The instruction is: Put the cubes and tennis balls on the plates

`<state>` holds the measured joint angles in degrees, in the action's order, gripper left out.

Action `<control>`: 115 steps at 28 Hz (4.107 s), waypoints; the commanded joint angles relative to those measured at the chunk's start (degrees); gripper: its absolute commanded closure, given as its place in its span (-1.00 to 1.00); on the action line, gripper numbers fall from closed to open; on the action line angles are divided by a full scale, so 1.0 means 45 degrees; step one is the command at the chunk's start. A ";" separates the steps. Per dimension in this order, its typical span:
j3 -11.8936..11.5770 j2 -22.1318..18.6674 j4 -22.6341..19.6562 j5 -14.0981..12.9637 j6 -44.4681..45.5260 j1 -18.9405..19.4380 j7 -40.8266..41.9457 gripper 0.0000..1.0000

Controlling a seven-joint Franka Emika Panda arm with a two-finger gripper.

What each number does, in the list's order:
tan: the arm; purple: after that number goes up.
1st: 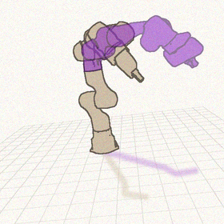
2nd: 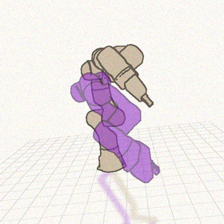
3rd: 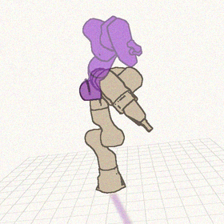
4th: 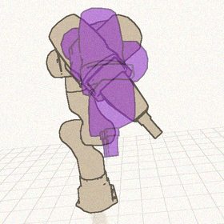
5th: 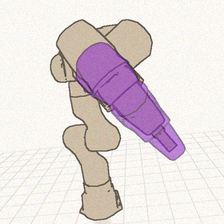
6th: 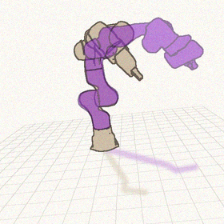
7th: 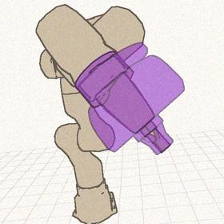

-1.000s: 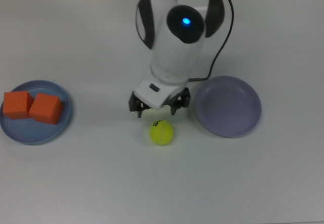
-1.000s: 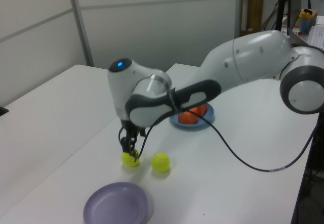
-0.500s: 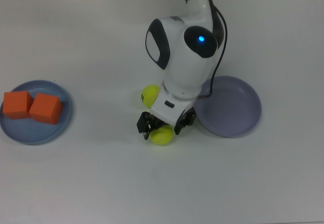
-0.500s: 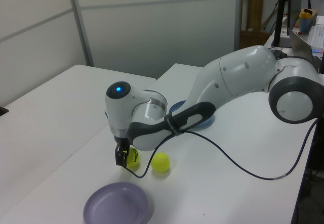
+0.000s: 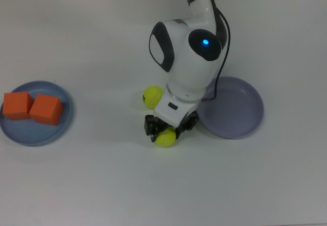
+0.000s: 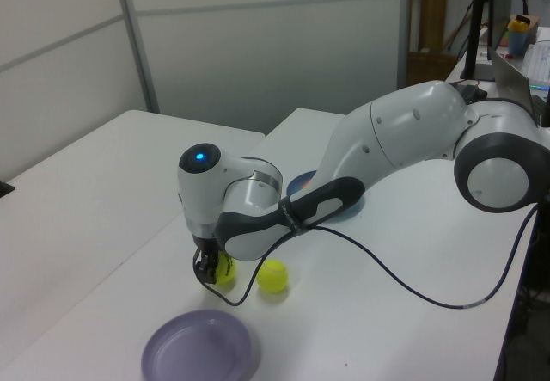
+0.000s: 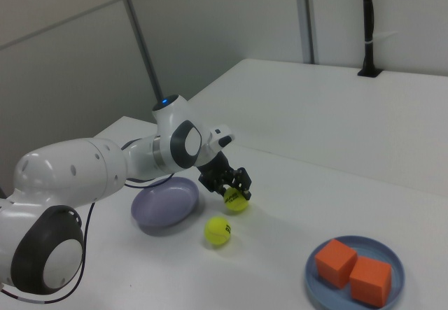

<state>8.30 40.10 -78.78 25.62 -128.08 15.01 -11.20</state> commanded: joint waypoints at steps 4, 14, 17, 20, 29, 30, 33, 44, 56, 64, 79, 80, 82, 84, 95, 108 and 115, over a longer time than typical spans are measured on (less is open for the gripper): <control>0.0165 -0.1292 -0.0228 -0.0282 0.0160 0.0785 -0.0656 1.00; 0.1554 -0.1646 -0.0306 -0.0323 0.3363 0.1292 -0.1495 -0.02; 0.1554 -0.1646 -0.0326 -0.0362 0.3833 0.1391 -0.2040 -1.00; 0.1554 -0.1704 -0.0189 -0.0479 0.3951 0.1411 -0.2706 -1.00; 0.1438 -0.2289 0.0241 -0.0635 0.4709 0.1333 -0.2280 -1.00; 0.1417 -0.2368 0.0241 -0.0616 0.4945 0.1294 -0.2142 -1.00; 0.1145 -0.2486 0.0241 -0.0615 0.5745 0.1099 -0.1732 -1.00; 0.0167 -0.2232 -0.0599 -0.0615 0.7135 0.0181 -0.0675 -1.00; 0.0186 -0.1492 -0.0892 -0.0577 0.6998 0.0102 -0.0617 -1.00; 0.0167 -0.0885 -0.0873 -0.0381 0.5984 0.0044 -0.0637 0.66; 0.1452 -0.1295 0.0435 -0.0479 0.5846 0.0180 -0.0636 1.00; 0.1591 -0.1295 0.0436 -0.0479 0.5846 0.0180 -0.0656 1.00; 0.1865 -0.1275 0.0436 -0.0459 0.5807 0.0200 -0.0695 1.00; 0.2235 -0.1178 0.0339 -0.0382 0.5691 0.0258 -0.0753 0.96; 0.2315 -0.1138 -0.0092 -0.0283 0.4928 0.0923 -0.1847 -1.00; 0.2276 -0.2660 0.0377 -0.1005 0.4987 0.0202 -0.1438 -1.00; 0.2198 -0.3949 0.0339 -0.2236 0.5123 -0.1494 -0.1086 -1.00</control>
<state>18.64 26.66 -74.93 18.86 -104.91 12.94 -17.55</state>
